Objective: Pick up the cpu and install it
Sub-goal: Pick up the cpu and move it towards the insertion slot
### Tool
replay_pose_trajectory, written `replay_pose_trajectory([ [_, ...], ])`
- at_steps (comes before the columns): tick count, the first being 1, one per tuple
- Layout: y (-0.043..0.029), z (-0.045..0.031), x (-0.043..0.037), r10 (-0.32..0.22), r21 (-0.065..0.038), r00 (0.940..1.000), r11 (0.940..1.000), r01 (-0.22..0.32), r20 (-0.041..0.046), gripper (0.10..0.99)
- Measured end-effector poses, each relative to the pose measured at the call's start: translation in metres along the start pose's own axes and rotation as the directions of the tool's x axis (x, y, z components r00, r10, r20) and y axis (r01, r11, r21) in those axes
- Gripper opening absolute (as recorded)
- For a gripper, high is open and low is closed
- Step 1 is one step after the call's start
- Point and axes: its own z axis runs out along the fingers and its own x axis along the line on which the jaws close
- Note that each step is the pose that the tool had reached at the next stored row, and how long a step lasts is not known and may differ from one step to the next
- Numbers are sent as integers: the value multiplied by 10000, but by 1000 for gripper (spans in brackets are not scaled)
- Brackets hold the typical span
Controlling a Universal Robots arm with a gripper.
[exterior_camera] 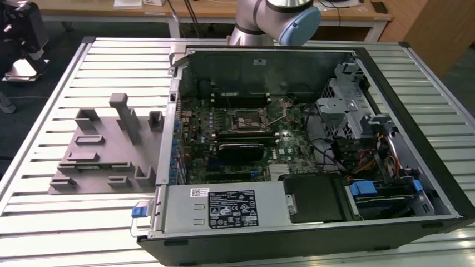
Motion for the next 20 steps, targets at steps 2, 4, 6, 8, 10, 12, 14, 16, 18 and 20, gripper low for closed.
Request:
replay_pose_trajectory([
  [2, 2, -40, -1, -1, -1, 10000, 10000, 1, 1, 541],
  [4, 3, -81, -2, 0, 0, 10000, 10000, 0, 1, 541],
  [6, 5, -121, -3, -1, 0, 10000, 10000, 1, 1, 541],
  [8, 6, -162, -4, -1, -1, 10000, 10000, 1, 3, 541],
  [10, 8, -199, -5, 0, -1, 10000, 10000, 0, 2, 541],
  [12, 8, -206, -5, -1, -1, 10000, 10000, 1, 3, 541],
  [14, 8, -207, -5, -1, -1, 10000, 10000, 1, 4, 541],
  [16, 9, -211, -15, 0, 2, 10000, 10000, 0, -2, 541],
  [18, 9, -208, -41, -1, 0, 10000, 10000, 1, 1, 541],
  [20, 11, -206, -80, -1, -1, 10000, 10000, 1, 2, 541],
])
